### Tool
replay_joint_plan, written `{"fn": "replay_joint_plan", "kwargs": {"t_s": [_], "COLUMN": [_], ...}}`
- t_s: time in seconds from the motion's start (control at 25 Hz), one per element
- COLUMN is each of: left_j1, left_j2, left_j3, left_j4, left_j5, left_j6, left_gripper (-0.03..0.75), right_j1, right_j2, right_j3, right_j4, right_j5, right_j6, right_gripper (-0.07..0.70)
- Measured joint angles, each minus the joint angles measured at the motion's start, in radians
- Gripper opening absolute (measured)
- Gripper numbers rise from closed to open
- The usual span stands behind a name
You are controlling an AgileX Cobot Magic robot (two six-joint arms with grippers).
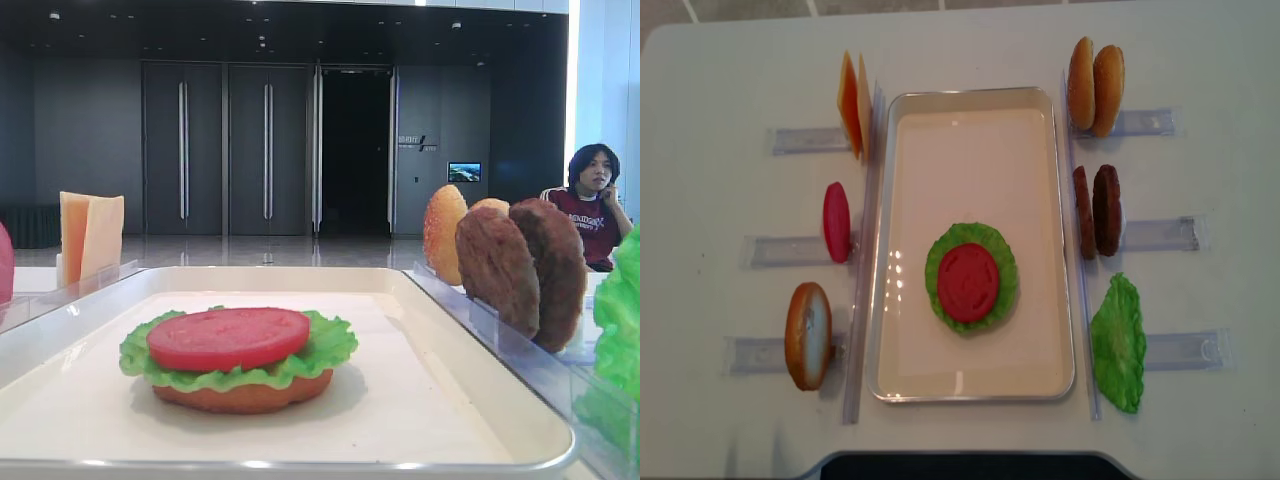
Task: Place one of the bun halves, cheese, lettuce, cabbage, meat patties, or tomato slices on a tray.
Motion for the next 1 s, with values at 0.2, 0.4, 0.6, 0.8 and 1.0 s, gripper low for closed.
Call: {"fn": "replay_joint_plan", "kwargs": {"t_s": [0.2, 0.4, 0.6, 0.8, 1.0], "left_j1": [0.0, 0.0, 0.0, 0.0, 0.0], "left_j2": [0.0, 0.0, 0.0, 0.0, 0.0], "left_j3": [0.0, 0.0, 0.0, 0.0, 0.0], "left_j4": [0.0, 0.0, 0.0, 0.0, 0.0], "left_j5": [0.001, 0.001, 0.001, 0.001, 0.001], "left_j6": [0.003, 0.003, 0.003, 0.003, 0.003], "left_gripper": [0.463, 0.463, 0.463, 0.463, 0.454], "right_j1": [0.0, 0.0, 0.0, 0.0, 0.0], "right_j2": [0.0, 0.0, 0.0, 0.0, 0.0], "right_j3": [0.0, 0.0, 0.0, 0.0, 0.0], "right_j4": [0.0, 0.0, 0.0, 0.0, 0.0], "right_j5": [0.0, 0.0, 0.0, 0.0, 0.0], "right_j6": [0.0, 0.0, 0.0, 0.0, 0.0], "right_gripper": [0.473, 0.473, 0.473, 0.473, 0.473]}}
